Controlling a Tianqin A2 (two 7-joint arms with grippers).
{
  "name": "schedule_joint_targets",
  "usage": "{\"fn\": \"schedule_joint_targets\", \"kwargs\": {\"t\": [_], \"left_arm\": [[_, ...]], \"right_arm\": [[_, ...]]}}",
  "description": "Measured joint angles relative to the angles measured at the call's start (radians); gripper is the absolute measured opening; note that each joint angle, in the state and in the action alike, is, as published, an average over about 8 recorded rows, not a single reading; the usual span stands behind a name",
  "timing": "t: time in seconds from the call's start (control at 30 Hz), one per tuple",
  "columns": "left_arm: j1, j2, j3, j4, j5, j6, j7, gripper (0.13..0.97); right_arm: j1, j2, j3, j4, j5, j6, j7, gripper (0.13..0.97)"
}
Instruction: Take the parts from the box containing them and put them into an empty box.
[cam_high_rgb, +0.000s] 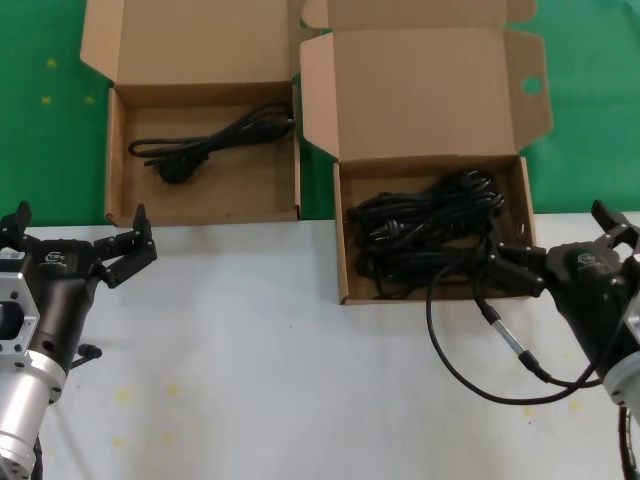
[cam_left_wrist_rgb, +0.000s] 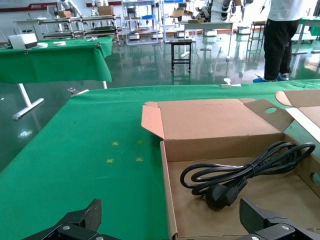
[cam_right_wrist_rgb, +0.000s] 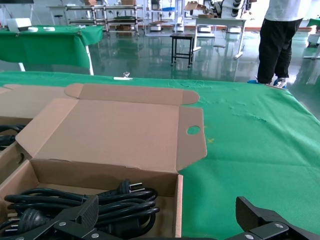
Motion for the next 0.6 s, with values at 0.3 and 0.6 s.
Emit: {"fn": "schedule_joint_targets", "kwargs": {"t": [0.3,0.6], "left_arm": [[0.0,0.0,0.0,0.0,0.0,0.0,0.0,0.966],[0.0,0.0,0.0,0.0,0.0,0.0,0.0,0.966]], "right_arm": [[0.0,0.0,0.0,0.0,0.0,0.0,0.0,0.966],[0.0,0.0,0.0,0.0,0.0,0.0,0.0,0.966]]}}
